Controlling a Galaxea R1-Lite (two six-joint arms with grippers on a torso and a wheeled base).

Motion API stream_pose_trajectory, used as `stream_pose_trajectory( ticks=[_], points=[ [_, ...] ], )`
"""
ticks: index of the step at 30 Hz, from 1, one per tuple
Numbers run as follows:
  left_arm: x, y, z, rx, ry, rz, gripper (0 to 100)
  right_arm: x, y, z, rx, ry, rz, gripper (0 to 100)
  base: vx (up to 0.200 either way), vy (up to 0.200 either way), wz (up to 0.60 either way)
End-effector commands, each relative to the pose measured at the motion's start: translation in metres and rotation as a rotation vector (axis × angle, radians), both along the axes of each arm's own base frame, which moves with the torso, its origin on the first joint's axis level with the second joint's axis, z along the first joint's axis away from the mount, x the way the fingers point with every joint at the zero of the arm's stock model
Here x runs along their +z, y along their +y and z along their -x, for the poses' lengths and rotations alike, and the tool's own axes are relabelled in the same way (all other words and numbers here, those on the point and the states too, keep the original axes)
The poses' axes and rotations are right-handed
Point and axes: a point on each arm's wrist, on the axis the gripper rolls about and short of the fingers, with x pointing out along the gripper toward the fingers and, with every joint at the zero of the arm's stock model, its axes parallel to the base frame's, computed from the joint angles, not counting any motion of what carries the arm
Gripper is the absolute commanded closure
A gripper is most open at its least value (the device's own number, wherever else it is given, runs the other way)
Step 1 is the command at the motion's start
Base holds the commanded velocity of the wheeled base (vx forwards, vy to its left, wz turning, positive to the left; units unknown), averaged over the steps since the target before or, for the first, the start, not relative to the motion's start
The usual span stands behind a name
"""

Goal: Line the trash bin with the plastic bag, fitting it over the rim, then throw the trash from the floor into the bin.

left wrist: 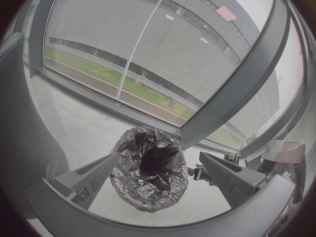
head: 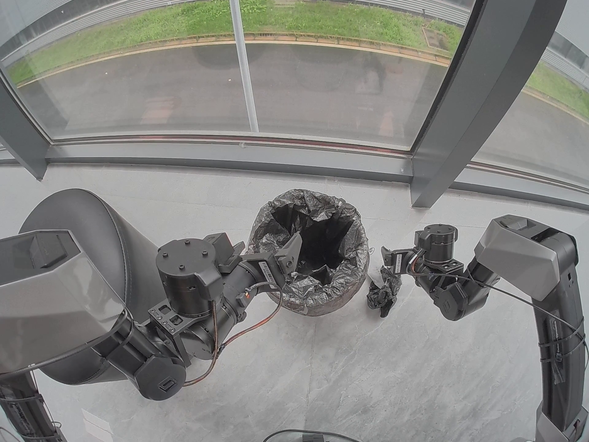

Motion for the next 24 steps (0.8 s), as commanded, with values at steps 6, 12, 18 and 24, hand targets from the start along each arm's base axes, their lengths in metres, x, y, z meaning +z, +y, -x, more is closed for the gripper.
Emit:
stream_pose_trajectory(
  ticks=[6, 12, 18, 24],
  points=[
    [-0.0015, 0.0004, 0.0004, -0.012, -0.024, -0.020, 0, -0.0081, 0.0001, -0.0001, -0.002, 0.016, 0.004, 0, 0.000, 0.000, 0.00],
    [-0.0048, 0.0004, -0.0004, -0.012, -0.022, -0.023, 0, -0.0080, 0.0005, -0.0015, -0.001, 0.014, 0.007, 0, 0.000, 0.000, 0.00],
    [-0.0068, 0.0000, -0.0009, -0.010, -0.018, -0.026, 0, -0.0072, 0.0017, -0.0007, 0.002, 0.014, 0.007, 0, 0.167, 0.000, 0.00],
    [-0.0075, -0.0002, -0.0013, -0.007, -0.034, -0.018, 0, -0.0129, 0.0008, 0.0025, 0.003, 0.036, 0.012, 0, 0.033, 0.000, 0.00]
  ],
)
